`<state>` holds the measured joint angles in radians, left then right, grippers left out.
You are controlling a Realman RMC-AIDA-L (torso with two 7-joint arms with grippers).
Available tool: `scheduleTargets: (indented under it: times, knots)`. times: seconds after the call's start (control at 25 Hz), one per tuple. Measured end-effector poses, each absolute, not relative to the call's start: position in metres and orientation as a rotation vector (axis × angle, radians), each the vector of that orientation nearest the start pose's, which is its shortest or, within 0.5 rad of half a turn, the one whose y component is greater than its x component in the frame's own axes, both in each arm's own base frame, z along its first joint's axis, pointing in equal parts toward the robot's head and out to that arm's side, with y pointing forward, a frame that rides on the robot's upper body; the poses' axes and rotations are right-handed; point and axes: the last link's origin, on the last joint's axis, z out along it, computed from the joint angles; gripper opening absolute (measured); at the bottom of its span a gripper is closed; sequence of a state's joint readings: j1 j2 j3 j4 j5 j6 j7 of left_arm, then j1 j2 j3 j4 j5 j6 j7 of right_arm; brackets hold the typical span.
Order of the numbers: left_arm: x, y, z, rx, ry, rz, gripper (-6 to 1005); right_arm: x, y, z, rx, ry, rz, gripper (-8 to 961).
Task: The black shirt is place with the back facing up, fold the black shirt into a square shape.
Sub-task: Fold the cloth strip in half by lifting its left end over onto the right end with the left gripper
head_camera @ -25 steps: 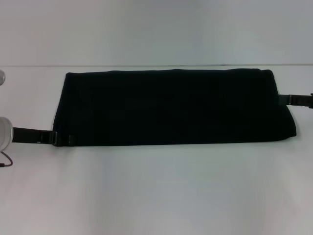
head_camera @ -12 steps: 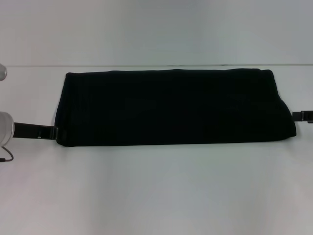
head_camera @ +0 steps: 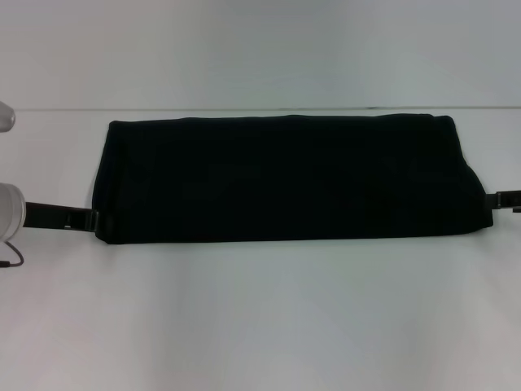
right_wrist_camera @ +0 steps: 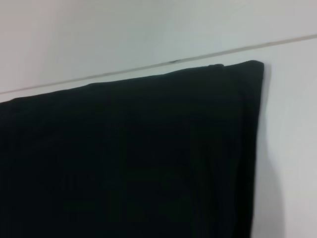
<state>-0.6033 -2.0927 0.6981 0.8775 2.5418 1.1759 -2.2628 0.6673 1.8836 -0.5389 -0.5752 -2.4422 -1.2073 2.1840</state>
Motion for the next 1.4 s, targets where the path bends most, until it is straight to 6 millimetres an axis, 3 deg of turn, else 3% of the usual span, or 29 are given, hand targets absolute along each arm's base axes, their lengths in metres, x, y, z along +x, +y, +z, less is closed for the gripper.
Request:
scheduleTargets:
  times: [0.24, 0.68, 0.8, 1.0, 1.24, 1.4]
  knots:
    - [-0.305, 0.385, 0.034, -2.154, -1.367, -0.092, 8, 0.328, 0.401, 0.060, -2.099, 1.482, 0.219, 699]
    - [-0.306, 0.386, 0.036, -2.148, -1.362, -0.091, 29, 0.322, 0.405, 0.043, -2.111, 1.453, 0.203, 585]
    - [-0.306, 0.386, 0.036, -2.148, -1.360, -0.091, 35, 0.321, 0.404, 0.041, -2.116, 1.450, 0.197, 363]
    - [-0.306, 0.386, 0.036, -2.152, -1.352, -0.088, 44, 0.321, 0.405, 0.042, -2.109, 1.438, 0.206, 127]
    - [-0.307, 0.386, 0.036, -2.151, -1.357, -0.090, 55, 0.323, 0.405, 0.047, -2.100, 1.428, 0.210, 10]
    - [-0.308, 0.385, 0.036, -2.143, -1.363, -0.096, 63, 0.325, 0.405, 0.050, -2.087, 1.433, 0.217, 11]
